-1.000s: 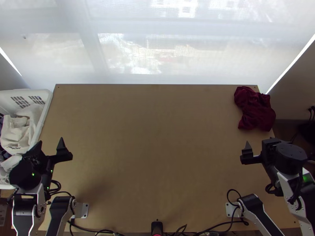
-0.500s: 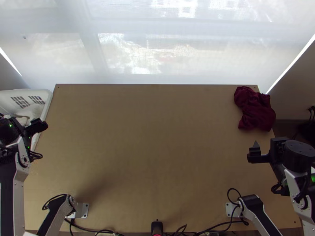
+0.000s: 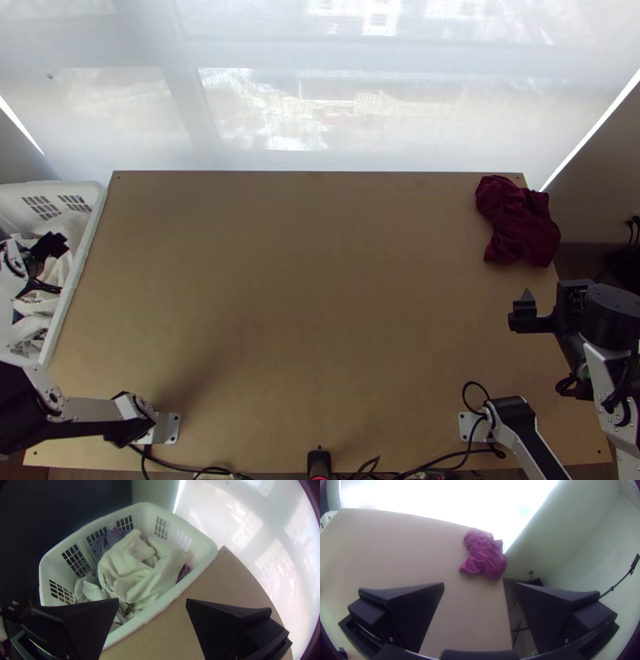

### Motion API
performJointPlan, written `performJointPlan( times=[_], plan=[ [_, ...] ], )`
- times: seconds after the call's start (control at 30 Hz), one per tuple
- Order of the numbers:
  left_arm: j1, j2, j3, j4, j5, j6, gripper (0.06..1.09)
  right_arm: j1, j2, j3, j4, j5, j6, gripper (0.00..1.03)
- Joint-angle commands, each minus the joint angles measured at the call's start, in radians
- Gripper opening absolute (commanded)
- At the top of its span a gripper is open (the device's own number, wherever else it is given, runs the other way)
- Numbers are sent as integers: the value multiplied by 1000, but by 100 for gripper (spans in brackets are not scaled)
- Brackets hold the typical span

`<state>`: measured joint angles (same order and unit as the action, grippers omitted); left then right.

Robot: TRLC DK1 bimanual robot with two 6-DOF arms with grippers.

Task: Fold the t-shirt

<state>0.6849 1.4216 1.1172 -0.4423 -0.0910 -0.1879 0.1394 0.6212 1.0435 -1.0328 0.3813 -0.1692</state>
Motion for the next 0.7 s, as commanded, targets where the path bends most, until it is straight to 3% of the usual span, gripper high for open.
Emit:
performJointPlan(
  times=[0.0, 0.2, 0.4, 0.67],
  plan=[
    [96, 254, 118, -4, 30, -10, 104, -9, -2, 4, -27, 1, -7, 98],
    [185, 458, 285, 7, 25, 24, 104, -9, -11, -3, -47, 1, -13, 98],
    [251, 642, 474, -93, 8, 19, 104, -6, 2, -3, -49, 1, -19, 98],
    [271, 780, 549, -148, -19, 27, 103, -4, 6, 0, -67, 1, -24, 98]
  ],
)
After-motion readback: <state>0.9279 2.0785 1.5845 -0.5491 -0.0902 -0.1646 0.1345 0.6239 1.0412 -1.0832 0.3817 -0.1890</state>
